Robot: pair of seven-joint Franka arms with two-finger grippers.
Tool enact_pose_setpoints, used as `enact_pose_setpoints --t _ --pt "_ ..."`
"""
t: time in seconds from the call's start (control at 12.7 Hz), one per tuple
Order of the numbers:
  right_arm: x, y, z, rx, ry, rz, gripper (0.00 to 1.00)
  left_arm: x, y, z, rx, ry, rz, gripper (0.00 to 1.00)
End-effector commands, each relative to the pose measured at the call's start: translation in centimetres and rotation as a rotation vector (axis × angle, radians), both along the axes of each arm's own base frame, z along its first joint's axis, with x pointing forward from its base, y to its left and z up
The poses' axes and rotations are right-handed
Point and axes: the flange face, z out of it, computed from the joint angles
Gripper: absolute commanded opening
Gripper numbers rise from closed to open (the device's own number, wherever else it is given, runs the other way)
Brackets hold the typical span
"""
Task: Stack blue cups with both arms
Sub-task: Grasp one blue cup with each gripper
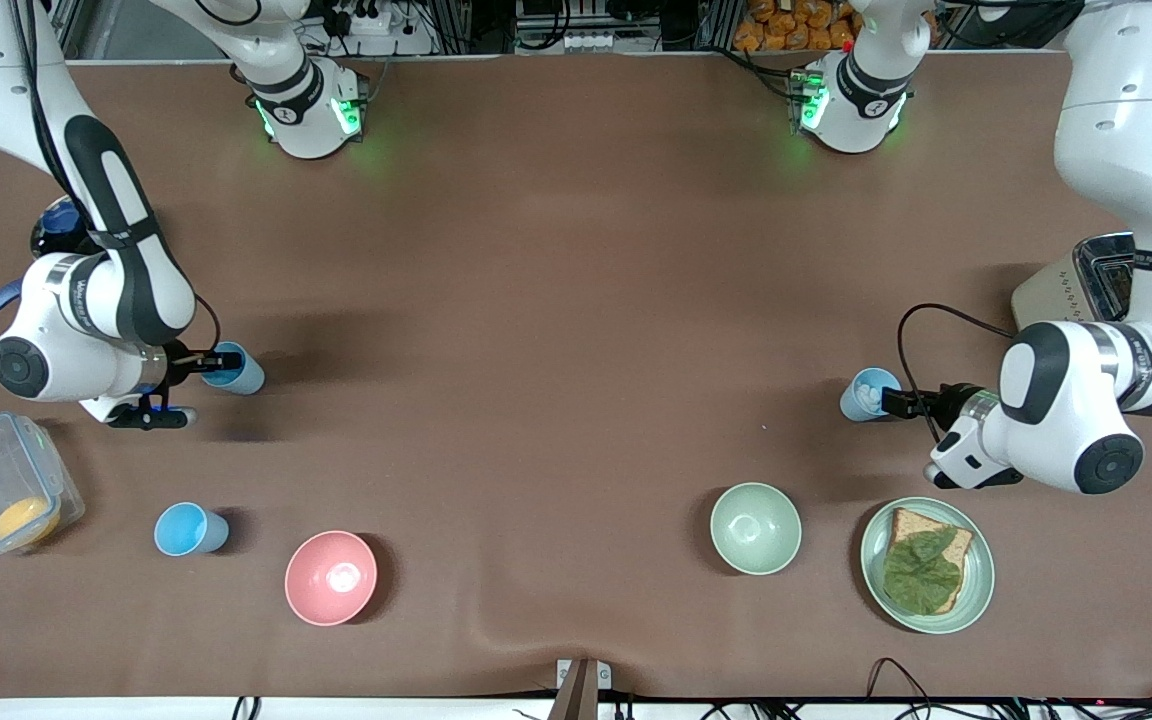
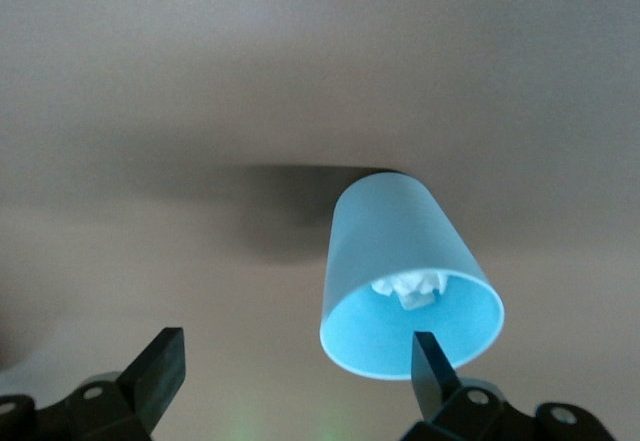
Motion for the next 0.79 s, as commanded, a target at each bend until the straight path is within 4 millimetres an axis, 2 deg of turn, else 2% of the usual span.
enact_pose_setpoints --t 0.0,0.08,0.24,0.63,0.71 --pt "0.1 -0.5 0.2 0.009 -0.005 0.039 0.0 0.3 -0.1 -0.6 -0.003 -0.008 0.008 1.0" --pt "0.0 -0.8 0.2 0.014 -0.006 0.046 0.0 0.3 0.0 -1.1 -0.005 -0.011 0.009 1.0" --pt "0.1 -0.9 0.7 0.015 -0.012 0.048 0.0 0.3 -0.1 -1.4 -0.007 -0.008 0.01 0.84" --pt "1.1 -0.4 5.7 0.039 -0.013 0.09 0.0 0.2 -0.2 -1.8 -0.015 -0.002 0.012 0.43" --pt "1.2 -0.2 6.6 0.04 -0.01 0.093 0.0 0.2 -0.2 -1.8 -0.015 -0.002 0.012 0.39"
